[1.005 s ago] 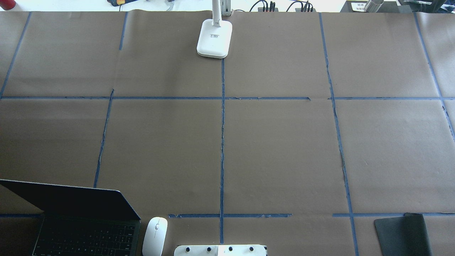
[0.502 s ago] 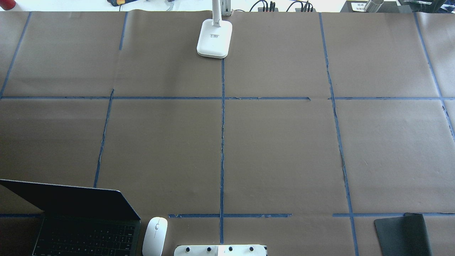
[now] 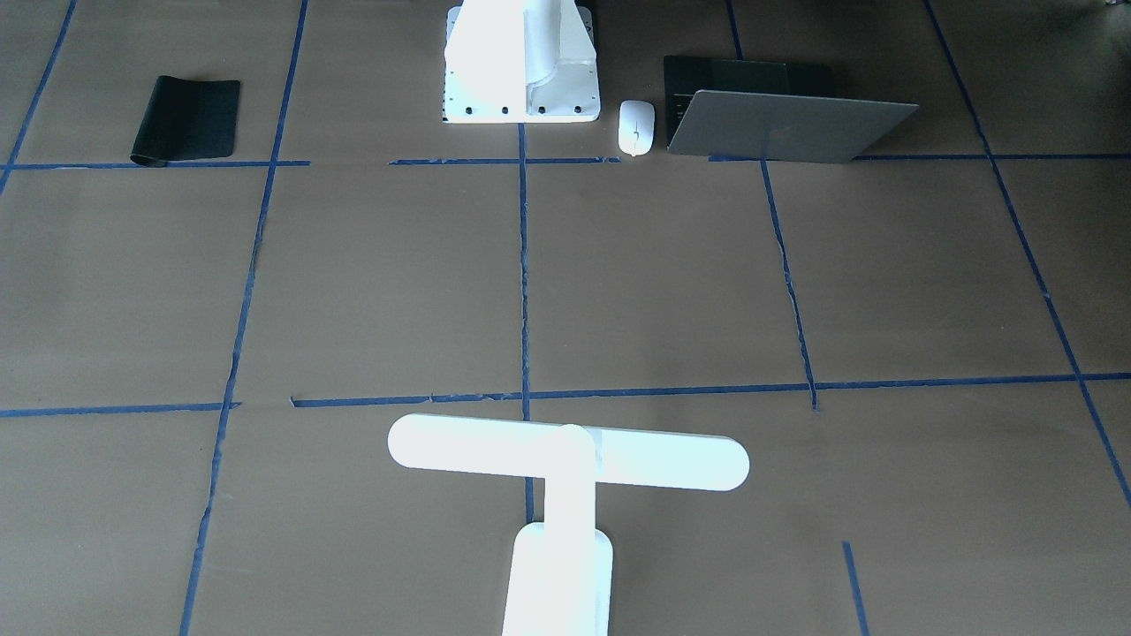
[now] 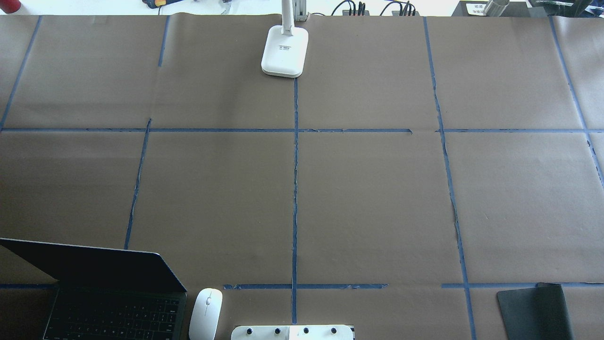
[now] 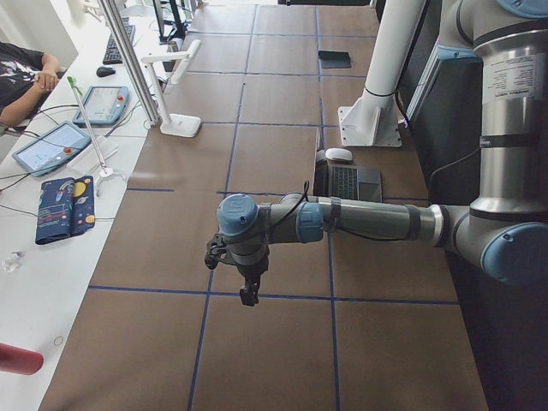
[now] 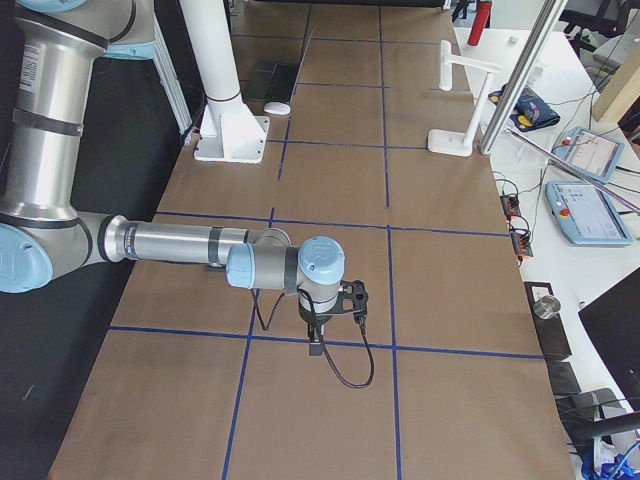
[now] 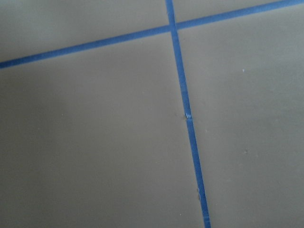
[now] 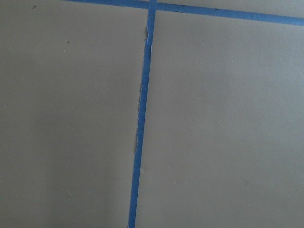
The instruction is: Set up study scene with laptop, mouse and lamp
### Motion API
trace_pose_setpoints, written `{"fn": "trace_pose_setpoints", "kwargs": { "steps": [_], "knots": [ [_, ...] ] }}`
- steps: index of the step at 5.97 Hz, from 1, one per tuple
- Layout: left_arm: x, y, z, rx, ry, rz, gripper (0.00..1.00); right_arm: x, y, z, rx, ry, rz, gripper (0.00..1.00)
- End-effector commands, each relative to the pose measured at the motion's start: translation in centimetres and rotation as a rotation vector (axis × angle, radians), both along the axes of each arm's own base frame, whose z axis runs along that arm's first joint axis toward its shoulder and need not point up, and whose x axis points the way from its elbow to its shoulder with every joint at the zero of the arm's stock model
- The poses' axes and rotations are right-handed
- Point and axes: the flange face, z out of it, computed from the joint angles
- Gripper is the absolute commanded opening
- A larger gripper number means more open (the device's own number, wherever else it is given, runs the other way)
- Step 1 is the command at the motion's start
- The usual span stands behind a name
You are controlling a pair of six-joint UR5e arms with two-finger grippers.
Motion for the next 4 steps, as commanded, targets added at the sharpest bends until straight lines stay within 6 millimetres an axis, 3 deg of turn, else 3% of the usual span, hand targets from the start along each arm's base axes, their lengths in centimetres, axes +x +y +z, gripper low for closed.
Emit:
{"fn": "trace_pose_setpoints", "kwargs": {
  "steps": [1,2,4],
  "knots": [
    [0.2,-1.7,-4.2,0.165,0.009,0.001,1.00,0.0,-0.5,-0.6,0.030,-0.002,0.003,1.00],
    [0.3,-2.3,-5.4,0.225,0.016,0.003,1.00,0.0,-0.5,-0.4,0.035,0.000,0.004,1.00],
    [0.6,-0.8,-5.5,0.344,0.033,0.015,1.00,0.0,-0.4,-0.3,0.033,-0.002,0.003,1.00]
  ]
}}
